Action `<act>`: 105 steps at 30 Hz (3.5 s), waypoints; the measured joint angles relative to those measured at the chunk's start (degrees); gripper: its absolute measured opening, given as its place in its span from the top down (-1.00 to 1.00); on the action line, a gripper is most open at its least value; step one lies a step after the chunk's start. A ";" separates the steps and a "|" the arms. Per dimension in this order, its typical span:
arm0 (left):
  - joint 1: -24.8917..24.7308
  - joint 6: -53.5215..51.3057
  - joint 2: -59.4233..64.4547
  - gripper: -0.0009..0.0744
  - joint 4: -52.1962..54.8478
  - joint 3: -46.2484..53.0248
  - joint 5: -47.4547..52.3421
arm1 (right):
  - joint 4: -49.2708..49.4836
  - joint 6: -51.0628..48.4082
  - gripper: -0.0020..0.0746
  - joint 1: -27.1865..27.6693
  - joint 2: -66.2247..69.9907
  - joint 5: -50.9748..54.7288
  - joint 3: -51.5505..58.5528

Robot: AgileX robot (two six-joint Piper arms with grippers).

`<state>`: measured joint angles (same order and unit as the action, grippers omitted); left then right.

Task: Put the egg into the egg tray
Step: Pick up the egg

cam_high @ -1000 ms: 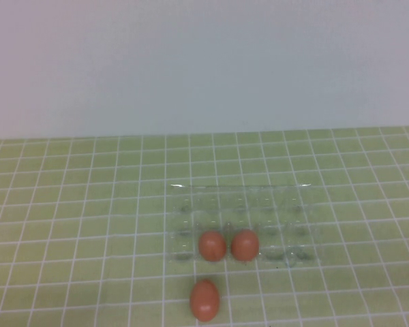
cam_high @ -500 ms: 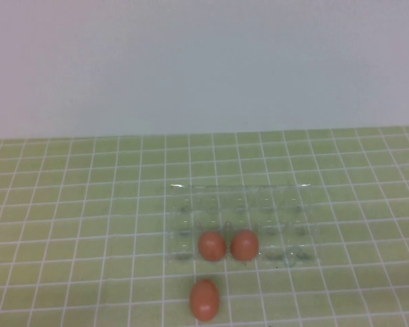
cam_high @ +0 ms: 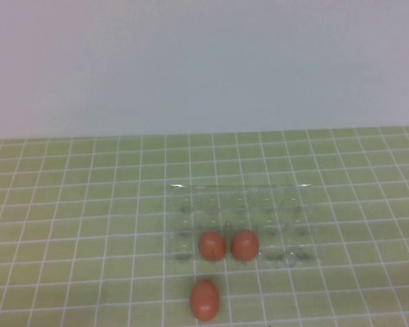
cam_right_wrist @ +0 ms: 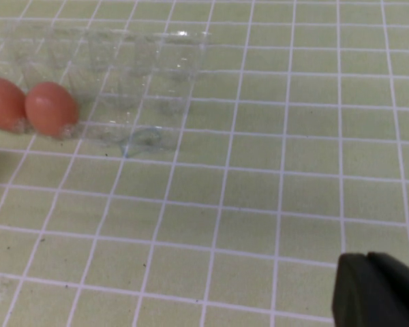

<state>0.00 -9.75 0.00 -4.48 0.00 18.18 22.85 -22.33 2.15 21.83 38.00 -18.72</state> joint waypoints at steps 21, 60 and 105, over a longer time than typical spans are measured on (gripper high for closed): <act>0.00 0.00 0.00 0.98 0.00 0.00 0.00 | 0.14 -0.13 0.95 -7.50 0.00 -1.02 0.31; 0.00 0.00 0.00 0.98 -0.11 0.00 0.00 | 2.58 15.21 -0.29 -38.94 76.87 11.64 -53.76; 0.00 -0.04 0.00 0.98 -0.11 0.00 0.00 | -8.89 31.82 -0.54 -47.51 107.06 24.77 -81.83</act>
<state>0.00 -9.79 0.00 -4.58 0.00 18.18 13.96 9.49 -45.36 128.89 62.77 -100.55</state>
